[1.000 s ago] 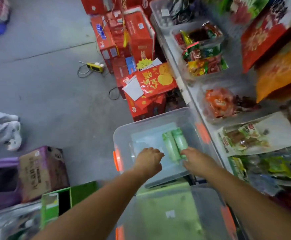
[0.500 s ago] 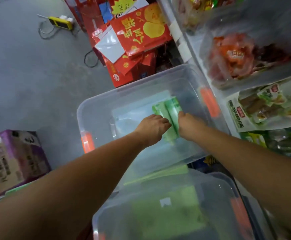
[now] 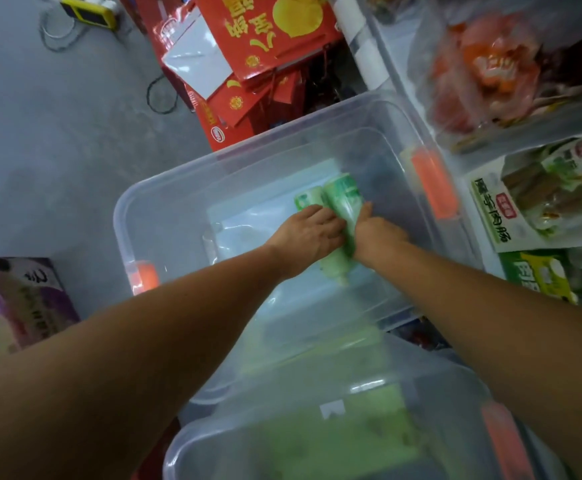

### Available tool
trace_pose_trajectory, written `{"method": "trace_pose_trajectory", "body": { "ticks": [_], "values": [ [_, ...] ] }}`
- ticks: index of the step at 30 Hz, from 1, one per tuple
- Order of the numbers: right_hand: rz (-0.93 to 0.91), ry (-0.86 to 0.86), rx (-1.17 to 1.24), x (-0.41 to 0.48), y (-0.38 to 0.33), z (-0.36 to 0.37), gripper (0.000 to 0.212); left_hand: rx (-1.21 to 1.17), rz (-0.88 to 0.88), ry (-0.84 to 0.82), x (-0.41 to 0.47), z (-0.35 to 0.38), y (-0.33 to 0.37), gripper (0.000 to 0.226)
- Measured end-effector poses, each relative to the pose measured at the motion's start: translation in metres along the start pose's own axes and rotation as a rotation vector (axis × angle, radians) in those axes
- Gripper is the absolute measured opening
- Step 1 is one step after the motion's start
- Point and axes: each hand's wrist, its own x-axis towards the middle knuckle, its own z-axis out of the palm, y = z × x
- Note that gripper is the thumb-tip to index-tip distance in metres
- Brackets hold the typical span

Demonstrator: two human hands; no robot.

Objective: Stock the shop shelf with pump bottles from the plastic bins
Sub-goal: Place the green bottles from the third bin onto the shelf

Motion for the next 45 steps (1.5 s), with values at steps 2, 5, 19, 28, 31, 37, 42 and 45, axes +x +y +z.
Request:
{"method": "trace_pose_trajectory", "body": {
  "ticks": [2,5,19,28,31,37,42,45],
  "values": [
    [0.001,-0.048,0.043,0.003,0.0,0.006,0.091,0.064,-0.01,-0.014,-0.001,-0.001,0.0,0.017],
    [0.014,-0.053,0.115,0.006,0.001,0.012,0.095,0.025,-0.041,-0.049,-0.005,0.001,0.0,0.028],
    [-0.02,0.098,0.266,-0.038,0.012,-0.029,0.059,-0.447,-0.657,-0.386,-0.054,-0.041,-0.006,0.066],
    [-0.133,0.232,0.458,-0.147,0.026,-0.105,0.051,-1.111,-1.17,0.144,-0.095,-0.154,0.024,0.063],
    [-0.18,0.305,0.489,-0.194,0.038,-0.134,0.066,-1.185,-1.17,0.231,-0.097,-0.203,0.039,0.062],
    [-0.301,0.447,0.623,-0.289,0.069,-0.204,0.081,-1.206,-1.081,0.339,-0.087,-0.316,0.068,0.047],
    [-0.338,0.535,0.712,-0.361,0.102,-0.251,0.075,-1.373,-1.062,0.475,-0.083,-0.4,0.093,0.046],
    [-0.357,0.549,0.795,-0.399,0.122,-0.271,0.07,-1.414,-0.989,0.543,-0.083,-0.447,0.105,0.056]
  ]
}}
